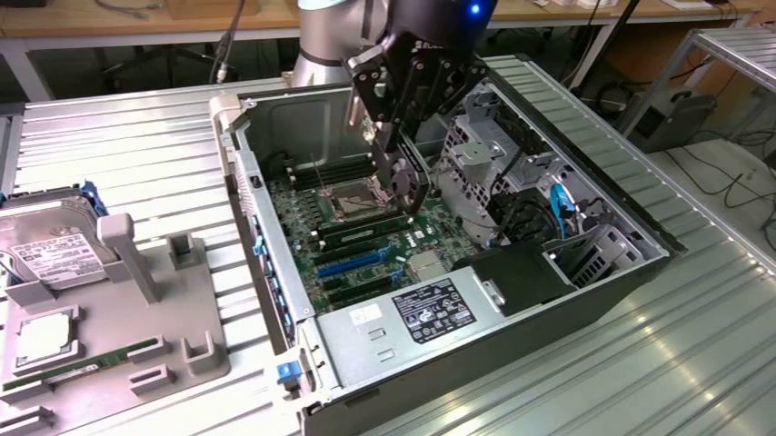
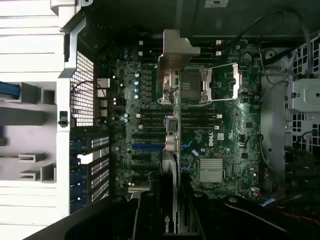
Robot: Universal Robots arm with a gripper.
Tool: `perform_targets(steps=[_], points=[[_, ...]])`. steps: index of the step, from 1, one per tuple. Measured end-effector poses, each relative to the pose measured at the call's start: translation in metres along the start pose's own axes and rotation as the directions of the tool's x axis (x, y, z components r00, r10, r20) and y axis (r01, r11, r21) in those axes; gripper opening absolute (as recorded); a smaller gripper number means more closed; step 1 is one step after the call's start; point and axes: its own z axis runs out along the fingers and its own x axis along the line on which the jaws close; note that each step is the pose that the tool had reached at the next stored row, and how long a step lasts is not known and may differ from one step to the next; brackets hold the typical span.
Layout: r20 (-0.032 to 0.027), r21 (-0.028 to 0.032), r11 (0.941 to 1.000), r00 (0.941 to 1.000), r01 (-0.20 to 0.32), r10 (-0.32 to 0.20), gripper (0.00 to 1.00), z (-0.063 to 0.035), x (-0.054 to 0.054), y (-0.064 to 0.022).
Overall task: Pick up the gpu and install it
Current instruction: 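Pick up the gpu and move the gpu toward the slot, then insert the gpu into the slot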
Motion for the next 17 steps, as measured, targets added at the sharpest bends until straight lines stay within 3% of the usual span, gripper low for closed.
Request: perform_targets(steps=[3,17], points=[[0.0061,0.0001,1.0000,1.0000,0.001,-0.001,0.26,0.0037,-0.0003,-0.0003],[0.0062,0.0001,1.0000,1.0000,0.001,-0.001,0.26,0.0037,-0.0003,-0.0003]])
